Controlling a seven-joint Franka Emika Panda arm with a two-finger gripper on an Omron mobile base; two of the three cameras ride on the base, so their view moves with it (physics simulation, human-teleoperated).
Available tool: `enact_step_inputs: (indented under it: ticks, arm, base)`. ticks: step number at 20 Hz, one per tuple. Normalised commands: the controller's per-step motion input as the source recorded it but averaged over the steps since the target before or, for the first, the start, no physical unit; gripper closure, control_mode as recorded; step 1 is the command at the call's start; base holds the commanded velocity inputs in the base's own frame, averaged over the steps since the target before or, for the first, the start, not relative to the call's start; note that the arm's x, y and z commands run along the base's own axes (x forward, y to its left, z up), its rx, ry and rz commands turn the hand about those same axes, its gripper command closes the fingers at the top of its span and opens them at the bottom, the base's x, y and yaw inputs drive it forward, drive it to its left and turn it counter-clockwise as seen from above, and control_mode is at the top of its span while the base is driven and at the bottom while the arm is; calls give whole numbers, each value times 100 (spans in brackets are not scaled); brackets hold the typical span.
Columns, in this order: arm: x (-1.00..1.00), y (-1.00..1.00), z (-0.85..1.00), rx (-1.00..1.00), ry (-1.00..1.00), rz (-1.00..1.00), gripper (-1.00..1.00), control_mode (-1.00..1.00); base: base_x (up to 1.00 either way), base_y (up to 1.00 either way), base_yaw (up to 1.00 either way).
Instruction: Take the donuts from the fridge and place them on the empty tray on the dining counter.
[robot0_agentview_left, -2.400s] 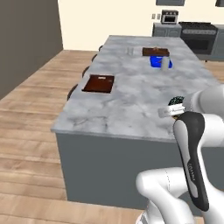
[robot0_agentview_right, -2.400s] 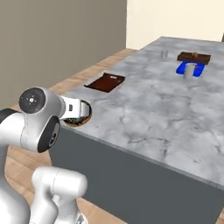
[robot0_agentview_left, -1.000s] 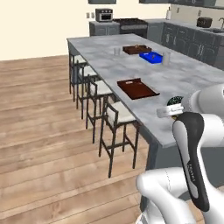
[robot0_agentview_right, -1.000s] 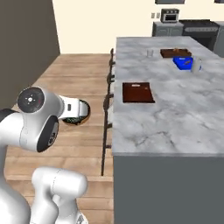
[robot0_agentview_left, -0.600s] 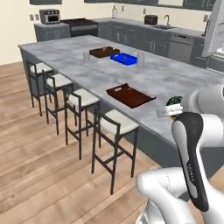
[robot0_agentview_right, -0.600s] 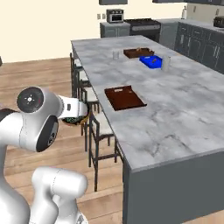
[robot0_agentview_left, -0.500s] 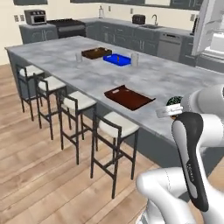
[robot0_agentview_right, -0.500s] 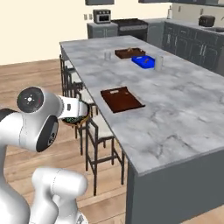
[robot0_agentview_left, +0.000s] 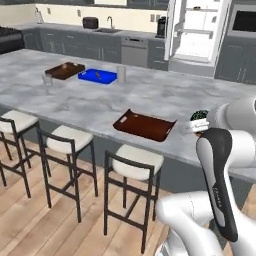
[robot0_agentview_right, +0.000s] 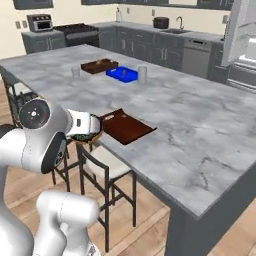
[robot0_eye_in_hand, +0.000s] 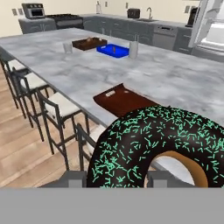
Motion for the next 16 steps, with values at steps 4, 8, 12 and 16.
enact_step_inputs:
  ticks: [4, 8, 12, 16]
  arm:
    - [0, 0, 0, 0, 0, 0, 100, 100]
    - [0, 0, 0, 0, 0, 0, 100, 100]
    - [0, 0, 0, 0, 0, 0, 100, 100]
    - [0, 0, 0, 0, 0, 0, 100, 100]
  base:
    - [49, 100, -54]
    - [59, 91, -38]
    - [67, 68, -34]
    - [74, 29, -36]
